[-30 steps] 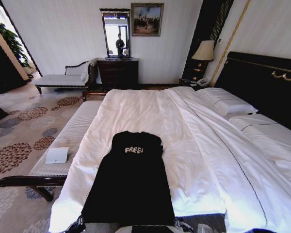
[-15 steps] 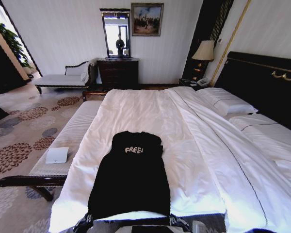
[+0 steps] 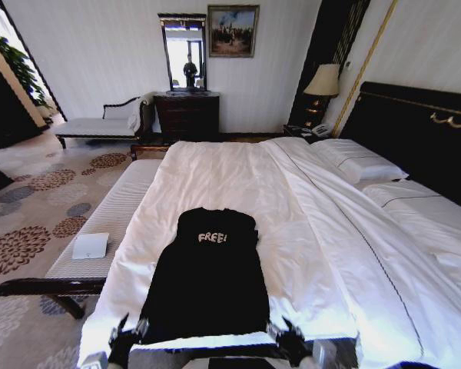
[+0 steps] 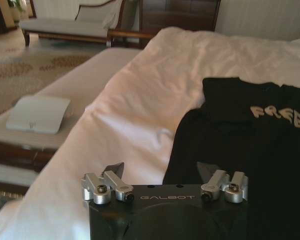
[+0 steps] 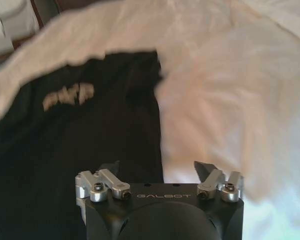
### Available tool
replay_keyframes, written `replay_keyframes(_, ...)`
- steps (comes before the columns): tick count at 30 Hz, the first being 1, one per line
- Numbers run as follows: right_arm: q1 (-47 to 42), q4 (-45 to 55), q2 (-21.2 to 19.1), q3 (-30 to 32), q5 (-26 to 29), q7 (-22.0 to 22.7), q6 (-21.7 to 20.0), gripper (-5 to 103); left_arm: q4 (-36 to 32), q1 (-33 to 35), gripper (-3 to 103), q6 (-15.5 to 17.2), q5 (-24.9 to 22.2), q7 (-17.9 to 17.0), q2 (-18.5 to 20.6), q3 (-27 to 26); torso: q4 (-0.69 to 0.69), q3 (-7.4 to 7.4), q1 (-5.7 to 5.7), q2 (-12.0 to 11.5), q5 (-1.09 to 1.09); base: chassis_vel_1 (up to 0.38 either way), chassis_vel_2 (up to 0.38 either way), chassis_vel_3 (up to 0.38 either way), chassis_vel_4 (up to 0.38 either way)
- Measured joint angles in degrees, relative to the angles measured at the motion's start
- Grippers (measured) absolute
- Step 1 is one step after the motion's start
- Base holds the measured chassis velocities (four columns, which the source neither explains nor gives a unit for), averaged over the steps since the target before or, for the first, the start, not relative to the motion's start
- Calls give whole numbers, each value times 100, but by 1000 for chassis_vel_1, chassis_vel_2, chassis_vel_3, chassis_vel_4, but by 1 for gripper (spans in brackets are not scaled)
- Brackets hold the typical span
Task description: Fold the clothes on the bed.
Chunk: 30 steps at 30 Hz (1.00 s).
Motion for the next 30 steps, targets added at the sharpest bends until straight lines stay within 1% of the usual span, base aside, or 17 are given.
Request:
replay_keyframes(1, 0, 0, 0, 0, 0, 0, 0, 83, 0, 0, 83, 0, 0, 0, 0, 0, 0, 0, 0, 0, 0, 0, 0, 0, 0)
replay_keyframes(2, 157, 0, -46, 45, 284, 45, -67, 89, -6, -36, 88, 14, 41, 0, -2, -2, 0, 0, 0, 0, 1, 0, 0, 0, 0)
replay_keyframes(4, 740, -80, -167, 226, 1511, 261, -382, 97, -10, -195, 97, 45, 262, 12, 0, 61, 2, 0, 0, 0, 0, 0, 0, 0, 0)
replay_keyframes(5, 980, -143, -187, 317, 2028, 382, -522, 97, -11, -248, 97, 48, 335, 17, 14, 129, 2, 0, 0, 0, 2, 0, 0, 0, 0)
replay_keyframes(6, 1376, -238, -202, 467, 2843, 567, -704, 99, -19, -362, 99, 57, 429, 17, 86, 326, 2, 0, 0, 0, 2, 0, 0, 0, 0)
replay_keyframes(7, 1376, -238, -202, 467, 2843, 567, -704, 99, -19, -362, 99, 57, 429, 17, 86, 326, 2, 0, 0, 0, 2, 0, 0, 0, 0)
replay_keyframes(8, 1733, -354, -216, 601, 3524, 690, -816, 99, -28, -460, 99, 87, 515, 22, 152, 529, 2, 0, 0, -1, 0, 0, 0, 0, 0)
replay_keyframes(10, 2379, -745, -264, 670, 4217, 727, -910, 100, 12, -606, 100, 114, 837, 108, 137, 774, 1, 1, 1, -1, 0, 0, 0, 0, 0)
replay_keyframes(13, 2825, -1213, -269, 620, 4391, 676, -925, 100, 105, -689, 100, 114, 1014, 170, 138, 837, 2, 1, 1, -1, -1, 0, 0, 0, 0)
replay_keyframes(14, 3149, -1664, -264, 563, 4451, 594, -934, 100, 144, -720, 100, 113, 1025, 189, 184, 841, 2, 1, 1, -1, 1, 0, 0, 0, 0)
replay_keyframes(15, 3149, -1664, -264, 563, 4451, 594, -934, 100, 144, -720, 100, 113, 1025, 189, 184, 841, 2, 1, 1, -1, 1, 0, 0, 0, 0)
replay_keyframes(18, 3735, -2407, -226, 443, 4481, 422, -1021, 100, 181, -726, 100, 115, 949, 203, 258, 806, 0, 1, 1, -1, 2, 0, 0, 0, 0)
replay_keyframes(19, 4087, -2783, -207, 343, 4454, 305, -1068, 100, 210, -711, 100, 115, 925, 223, 266, 784, 2, 0, 1, -1, 0, 0, 0, 0, 0)
replay_keyframes(20, 4087, -2783, -207, 343, 4454, 305, -1068, 100, 210, -711, 100, 115, 925, 223, 266, 784, 2, 0, 1, -1, 0, 0, 0, 0, 0)
replay_keyframes(24, 4808, -3718, -149, 124, 4276, 125, -1065, 100, 240, -622, 100, 94, 923, 257, 142, 764, 1, 0, 1, -1, 0, 0, 0, 0, 0)
replay_keyframes(27, 5036, -4080, -100, 76, 4229, 97, -1064, 102, 256, -569, 100, 70, 967, 271, 108, 745, 2, 0, 1, -1, 0, 0, 0, 0, 0)
replay_keyframes(30, 5244, -4542, -37, 46, 4073, -28, -1008, 99, 249, -520, 100, 49, 998, 277, 74, 702, 1, 0, 1, -1, 0, 0, 0, 0, 0)
